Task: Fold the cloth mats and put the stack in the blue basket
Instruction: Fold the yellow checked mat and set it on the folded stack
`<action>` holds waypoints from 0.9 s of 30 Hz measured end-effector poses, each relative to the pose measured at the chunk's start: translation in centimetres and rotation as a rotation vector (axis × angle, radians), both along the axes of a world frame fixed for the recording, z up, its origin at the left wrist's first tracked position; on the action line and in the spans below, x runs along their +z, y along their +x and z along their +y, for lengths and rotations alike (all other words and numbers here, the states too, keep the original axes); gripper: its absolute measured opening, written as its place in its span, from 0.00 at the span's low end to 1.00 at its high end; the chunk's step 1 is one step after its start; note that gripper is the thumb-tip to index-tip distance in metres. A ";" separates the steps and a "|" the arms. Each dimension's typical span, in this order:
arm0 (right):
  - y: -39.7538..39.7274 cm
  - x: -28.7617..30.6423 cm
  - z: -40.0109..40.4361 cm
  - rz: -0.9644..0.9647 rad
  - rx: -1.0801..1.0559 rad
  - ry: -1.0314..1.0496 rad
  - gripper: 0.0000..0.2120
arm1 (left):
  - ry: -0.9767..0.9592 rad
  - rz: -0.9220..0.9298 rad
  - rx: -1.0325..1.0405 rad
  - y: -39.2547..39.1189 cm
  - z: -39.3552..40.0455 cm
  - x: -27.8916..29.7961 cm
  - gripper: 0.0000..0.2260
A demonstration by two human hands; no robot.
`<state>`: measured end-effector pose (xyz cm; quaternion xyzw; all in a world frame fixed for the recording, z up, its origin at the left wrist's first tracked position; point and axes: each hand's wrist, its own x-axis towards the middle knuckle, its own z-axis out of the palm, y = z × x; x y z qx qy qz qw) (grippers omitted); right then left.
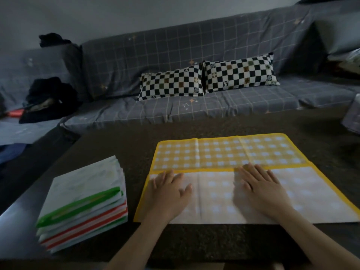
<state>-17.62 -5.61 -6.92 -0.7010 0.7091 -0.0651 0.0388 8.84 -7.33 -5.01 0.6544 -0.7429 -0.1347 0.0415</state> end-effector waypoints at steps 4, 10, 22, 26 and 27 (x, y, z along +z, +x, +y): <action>0.1 0.5 0.4 -0.029 -0.031 -0.012 0.24 | -0.133 0.196 -0.100 -4.8 -2.1 1.4 0.21; 0.0 0.9 0.8 -0.086 -0.096 -0.030 0.24 | -0.265 0.218 -0.175 -11.5 -9.3 1.2 0.18; -0.1 0.2 0.4 -0.072 -0.108 -0.067 0.28 | -0.220 0.146 -0.073 -13.1 -19.6 -1.1 0.19; 0.0 0.0 0.2 -0.028 -0.150 -0.082 0.27 | -0.192 0.178 -0.042 -13.3 -20.5 -0.6 0.13; 0.0 0.0 0.2 -0.021 -0.157 -0.095 0.27 | -0.172 0.185 -0.033 -13.4 -20.7 -0.3 0.11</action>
